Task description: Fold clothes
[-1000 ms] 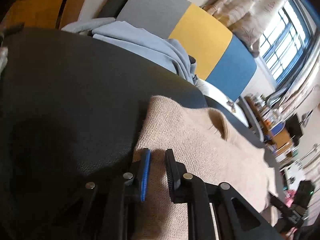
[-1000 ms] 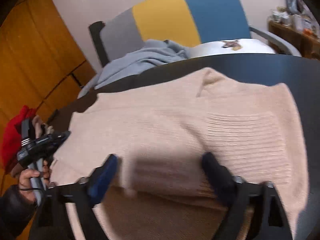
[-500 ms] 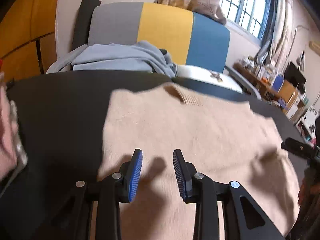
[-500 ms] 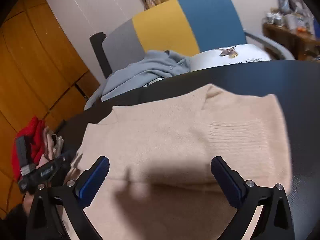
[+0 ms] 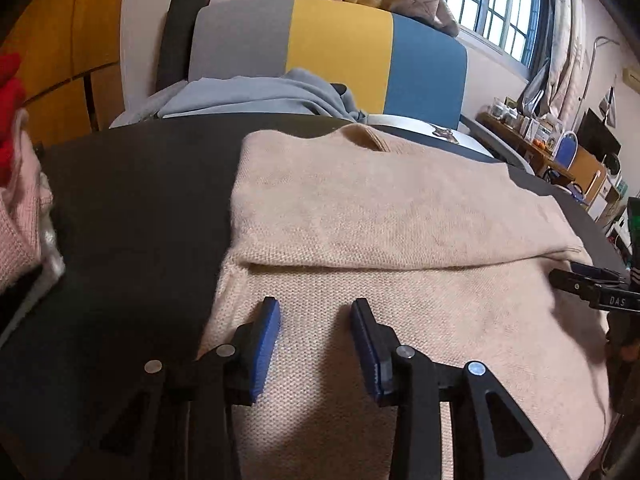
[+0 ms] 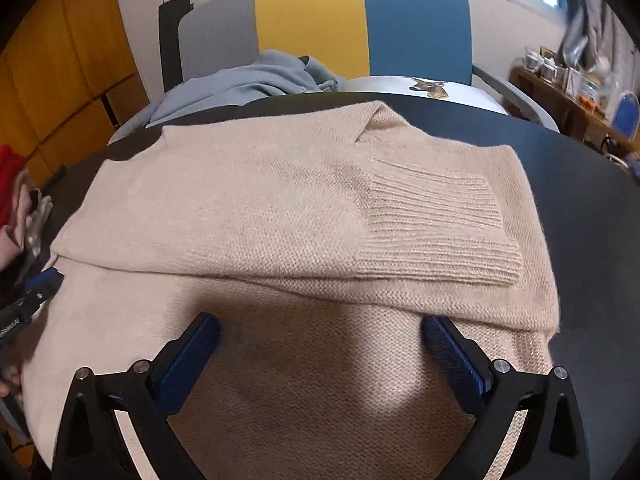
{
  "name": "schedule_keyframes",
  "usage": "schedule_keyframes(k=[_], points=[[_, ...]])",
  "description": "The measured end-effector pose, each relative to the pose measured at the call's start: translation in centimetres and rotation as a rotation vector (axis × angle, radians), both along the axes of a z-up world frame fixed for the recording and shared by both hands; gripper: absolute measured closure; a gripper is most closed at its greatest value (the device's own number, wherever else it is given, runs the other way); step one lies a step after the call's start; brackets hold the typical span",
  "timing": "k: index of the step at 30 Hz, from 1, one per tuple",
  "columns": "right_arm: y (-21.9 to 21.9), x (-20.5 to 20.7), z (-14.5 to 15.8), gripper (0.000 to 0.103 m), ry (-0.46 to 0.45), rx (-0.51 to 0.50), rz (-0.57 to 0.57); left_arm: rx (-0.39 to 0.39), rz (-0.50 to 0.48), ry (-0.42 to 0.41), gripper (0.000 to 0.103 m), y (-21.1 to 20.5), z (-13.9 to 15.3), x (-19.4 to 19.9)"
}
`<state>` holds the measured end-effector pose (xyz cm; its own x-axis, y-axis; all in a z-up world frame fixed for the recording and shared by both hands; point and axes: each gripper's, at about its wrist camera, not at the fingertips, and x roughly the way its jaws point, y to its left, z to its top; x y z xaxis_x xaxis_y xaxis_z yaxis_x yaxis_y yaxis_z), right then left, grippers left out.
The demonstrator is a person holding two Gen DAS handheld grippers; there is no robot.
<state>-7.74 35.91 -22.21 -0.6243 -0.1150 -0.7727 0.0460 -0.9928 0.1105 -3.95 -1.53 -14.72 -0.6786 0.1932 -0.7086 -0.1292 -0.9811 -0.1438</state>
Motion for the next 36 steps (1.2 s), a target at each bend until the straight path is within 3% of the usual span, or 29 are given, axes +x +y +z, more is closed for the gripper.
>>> schedule_keyframes(k=[9, 15, 19, 23, 36], points=[[0.1, 0.3, 0.7, 0.0, -0.023, -0.025, 0.003, 0.047, -0.003, -0.014, 0.065, -0.7, 0.4, 0.5], [6.7, 8.5, 2.8, 0.0, 0.034, -0.322, -0.049, 0.087, -0.017, -0.005, 0.061, -3.1, 1.2, 5.4], [14.2, 15.0, 1.2, 0.0, -0.013, -0.533, -0.195, 0.085, 0.028, -0.018, 0.06, -5.6, 0.8, 8.7], [17.3, 19.3, -0.4, 0.0, 0.002, -0.725, -0.231, 0.116, 0.085, -0.043, 0.059, -7.8, 0.4, 10.5], [14.2, 19.6, -3.0, 0.0, -0.106, -0.911, -0.019, 0.105, -0.028, -0.108, 0.057, -8.3, 0.0, 15.4]])
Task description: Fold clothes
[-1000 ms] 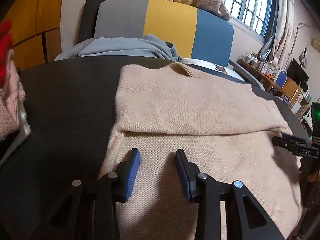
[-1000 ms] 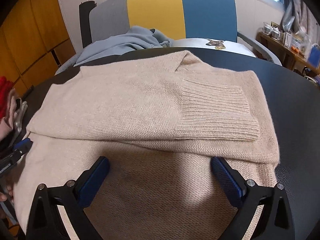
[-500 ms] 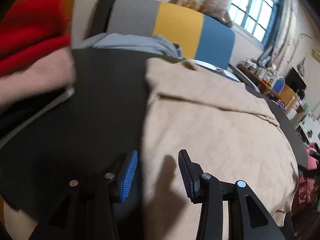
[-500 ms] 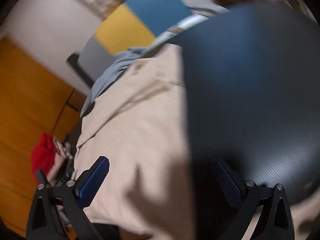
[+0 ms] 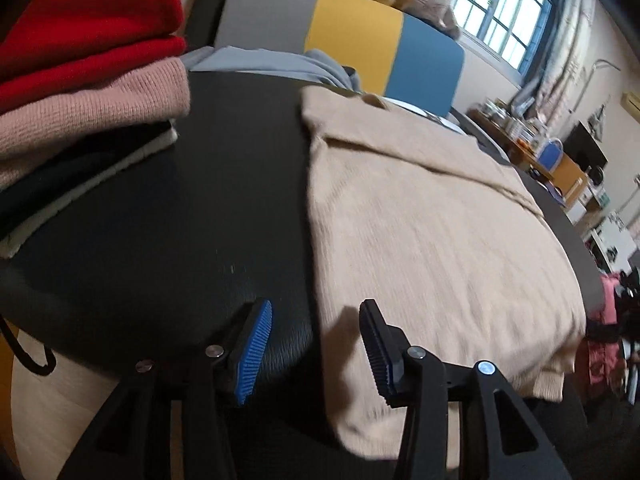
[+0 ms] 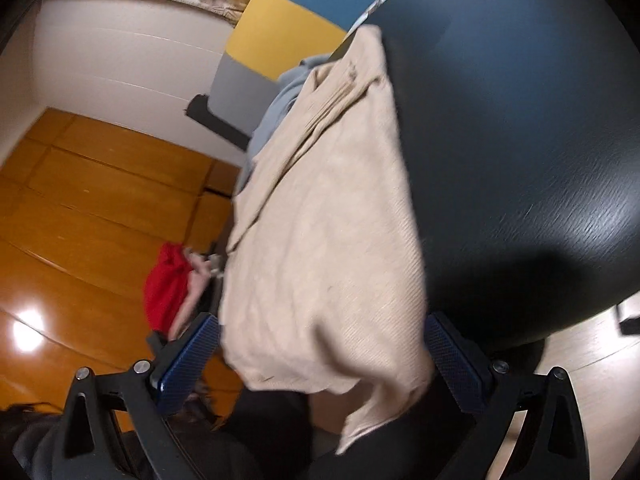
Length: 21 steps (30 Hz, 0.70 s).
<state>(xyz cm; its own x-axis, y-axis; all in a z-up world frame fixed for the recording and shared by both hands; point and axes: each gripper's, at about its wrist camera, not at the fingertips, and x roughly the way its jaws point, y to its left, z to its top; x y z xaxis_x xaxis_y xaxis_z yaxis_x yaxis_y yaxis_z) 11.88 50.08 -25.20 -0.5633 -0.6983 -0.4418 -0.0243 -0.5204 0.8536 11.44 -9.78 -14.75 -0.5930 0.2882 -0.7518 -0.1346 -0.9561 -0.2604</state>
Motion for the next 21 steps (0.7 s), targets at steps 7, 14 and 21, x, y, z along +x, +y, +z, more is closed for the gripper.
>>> schedule_keyframes(k=[7, 14, 21], points=[[-2.0, 0.2, -1.0, 0.0, -0.011, 0.053, 0.077, 0.023, -0.037, -0.067, 0.057, -0.1, -0.7, 1.9], [-2.6, -0.1, -0.3, 0.045, -0.066, 0.274, 0.089, 0.011, -0.087, -0.14, 0.056, 1.1, -2.1, 2.3], [-1.1, 0.0, -1.1, 0.069, -0.088, 0.227, 0.042, 0.108, -0.088, -0.2, 0.056, 1.3, -2.8, 1.8]])
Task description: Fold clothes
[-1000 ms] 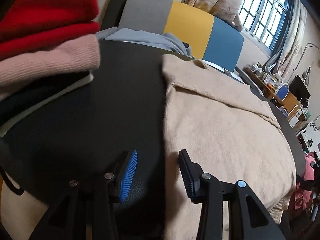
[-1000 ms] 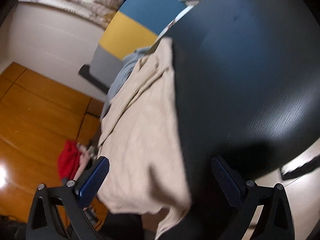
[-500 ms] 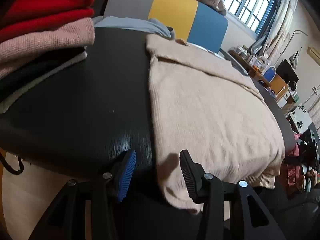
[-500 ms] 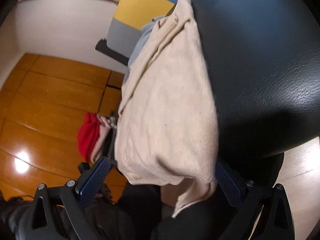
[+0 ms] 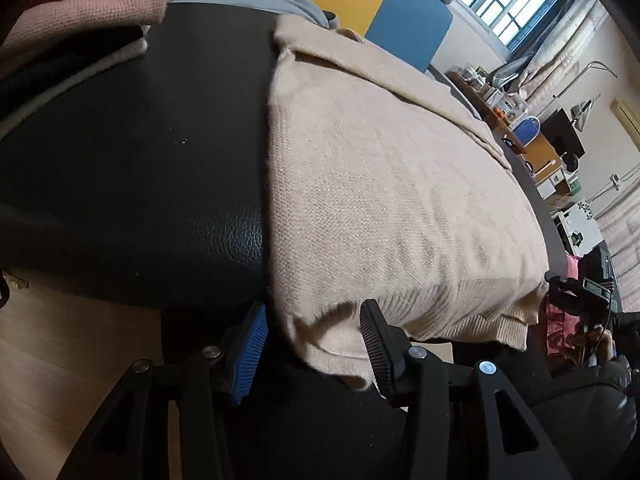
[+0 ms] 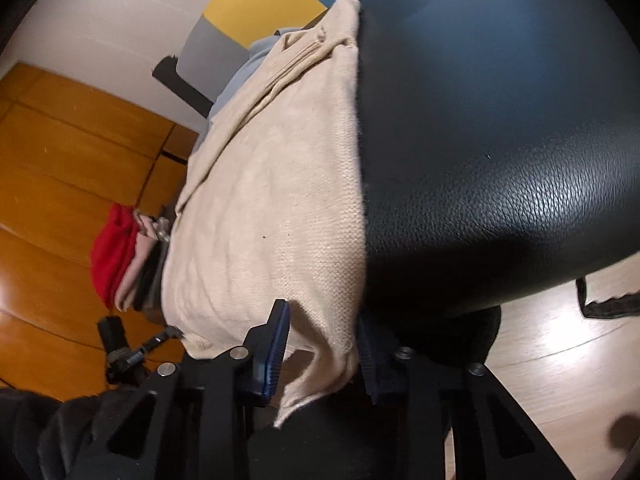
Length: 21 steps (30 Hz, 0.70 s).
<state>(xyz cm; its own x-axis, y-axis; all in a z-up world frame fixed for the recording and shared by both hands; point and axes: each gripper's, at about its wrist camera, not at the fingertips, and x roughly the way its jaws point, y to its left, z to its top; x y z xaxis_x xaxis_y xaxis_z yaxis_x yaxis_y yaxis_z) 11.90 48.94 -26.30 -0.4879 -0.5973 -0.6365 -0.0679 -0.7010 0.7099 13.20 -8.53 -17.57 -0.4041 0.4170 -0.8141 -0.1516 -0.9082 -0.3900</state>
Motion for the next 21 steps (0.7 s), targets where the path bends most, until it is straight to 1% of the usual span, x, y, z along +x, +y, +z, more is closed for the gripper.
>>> schedule_keyframes(k=[3, 4, 5, 6, 7, 9, 11, 12, 13, 14, 16, 17, 18, 19, 21], points=[[0.3, -0.1, 0.1, 0.068, -0.002, -0.005, 0.013, 0.009, -0.001, -0.027, 0.056, 0.2, -0.4, -0.3], [0.4, -0.1, 0.1, 0.067, -0.004, -0.006, 0.019, 0.028, -0.005, -0.058, 0.058, 0.3, -0.7, -0.4], [0.5, -0.1, 0.2, 0.066, -0.005, -0.007, 0.027, 0.048, -0.013, -0.09, 0.064, 0.6, -1.1, -0.5], [0.5, -0.1, 0.2, 0.061, -0.004, -0.01, 0.038, 0.067, -0.022, -0.121, 0.069, 1.0, -1.5, -0.6], [0.4, -0.2, 0.3, 0.056, -0.005, -0.013, 0.053, 0.05, -0.039, -0.118, 0.069, 1.5, -1.5, -0.6], [0.2, -0.3, 0.6, 0.056, -0.009, 0.003, 0.063, -0.004, -0.078, -0.093, 0.069, 2.7, -1.2, -0.5], [-0.1, -0.2, 0.7, 0.062, -0.012, 0.025, 0.05, -0.007, -0.091, -0.104, 0.069, 3.1, -1.6, -0.7], [-0.2, -0.1, 0.7, 0.072, -0.014, 0.041, 0.04, -0.003, -0.091, -0.114, 0.069, 3.1, -1.8, -0.9], [-0.2, 0.1, 0.4, 0.076, -0.022, 0.033, 0.036, 0.0, -0.092, -0.122, 0.069, 3.0, -2.0, -1.1], [-0.2, 0.3, 0.0, 0.076, -0.034, 0.017, 0.035, 0.001, -0.095, -0.126, 0.069, 3.1, -2.2, -1.3], [-1.1, 0.5, -1.1, 0.076, -0.092, 0.031, 0.062, -0.009, -0.105, -0.125, 0.069, 3.3, -2.3, -1.4], [-1.5, 0.6, -1.6, 0.076, -0.102, 0.035, 0.067, -0.018, -0.109, -0.123, 0.069, 3.4, -2.3, -1.4], [-1.9, 0.6, -2.1, 0.076, -0.105, 0.036, 0.069, -0.018, -0.117, -0.124, 0.071, 3.5, -2.2, -1.4], [-2.1, 0.7, -2.7, 0.076, -0.107, 0.004, 0.056, -0.016, -0.125, -0.125, 0.079, 3.6, -2.2, -1.4], [-2.3, 0.6, -2.9, 0.076, -0.106, -0.022, 0.045, -0.008, -0.154, -0.111, 0.084, 3.9, -1.8, -1.2]])
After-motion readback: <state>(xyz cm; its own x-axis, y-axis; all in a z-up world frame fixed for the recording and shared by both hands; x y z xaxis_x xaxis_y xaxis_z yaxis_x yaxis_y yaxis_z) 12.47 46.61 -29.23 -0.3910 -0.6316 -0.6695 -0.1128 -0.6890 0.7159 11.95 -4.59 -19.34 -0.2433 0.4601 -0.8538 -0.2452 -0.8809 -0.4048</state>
